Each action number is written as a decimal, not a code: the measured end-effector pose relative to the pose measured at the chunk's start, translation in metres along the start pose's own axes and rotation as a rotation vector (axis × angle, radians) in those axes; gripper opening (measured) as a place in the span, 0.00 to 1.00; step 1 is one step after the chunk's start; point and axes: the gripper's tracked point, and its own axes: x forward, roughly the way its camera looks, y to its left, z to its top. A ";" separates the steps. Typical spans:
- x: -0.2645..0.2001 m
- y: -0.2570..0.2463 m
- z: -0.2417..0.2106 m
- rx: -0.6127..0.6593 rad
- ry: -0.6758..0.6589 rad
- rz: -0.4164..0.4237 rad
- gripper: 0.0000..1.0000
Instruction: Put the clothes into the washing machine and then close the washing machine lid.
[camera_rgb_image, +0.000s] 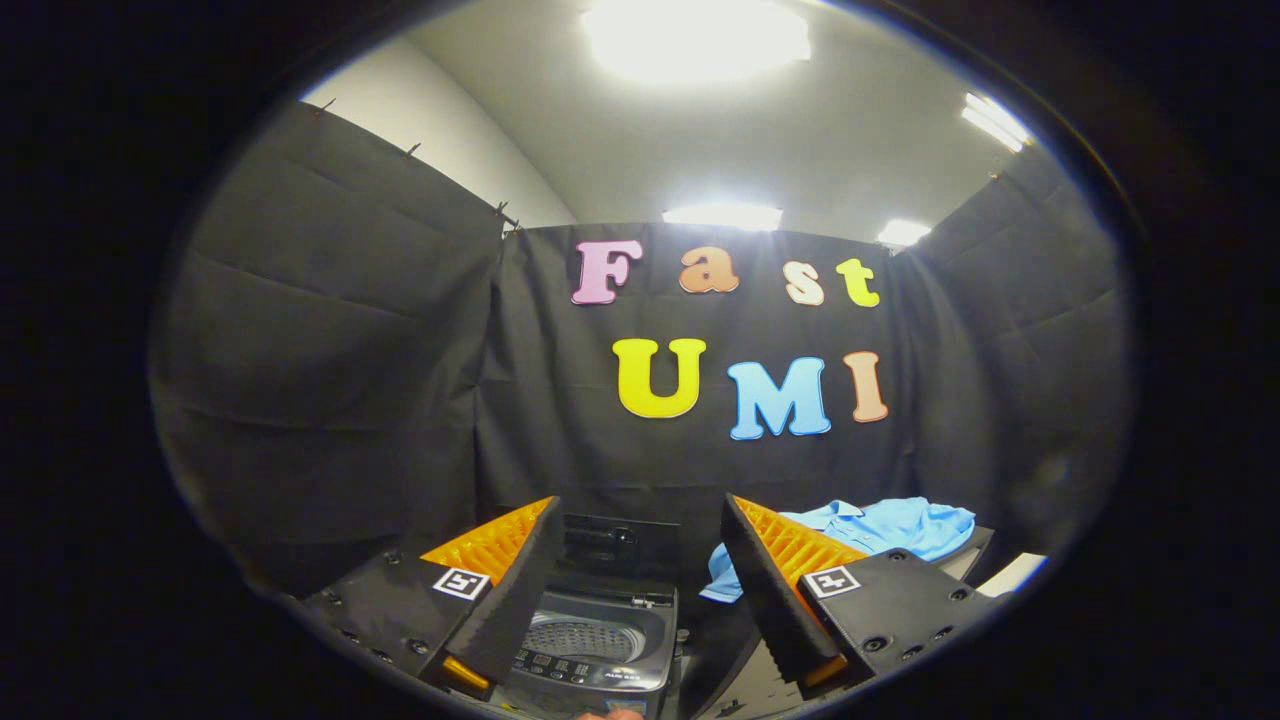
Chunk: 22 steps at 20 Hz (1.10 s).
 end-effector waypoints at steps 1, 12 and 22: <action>-0.001 -0.001 0.000 0.002 0.000 -0.001 0.98; 0.005 -0.011 0.002 0.009 -0.007 -0.044 0.98; 0.037 -0.049 -0.015 -0.056 0.054 -0.208 0.98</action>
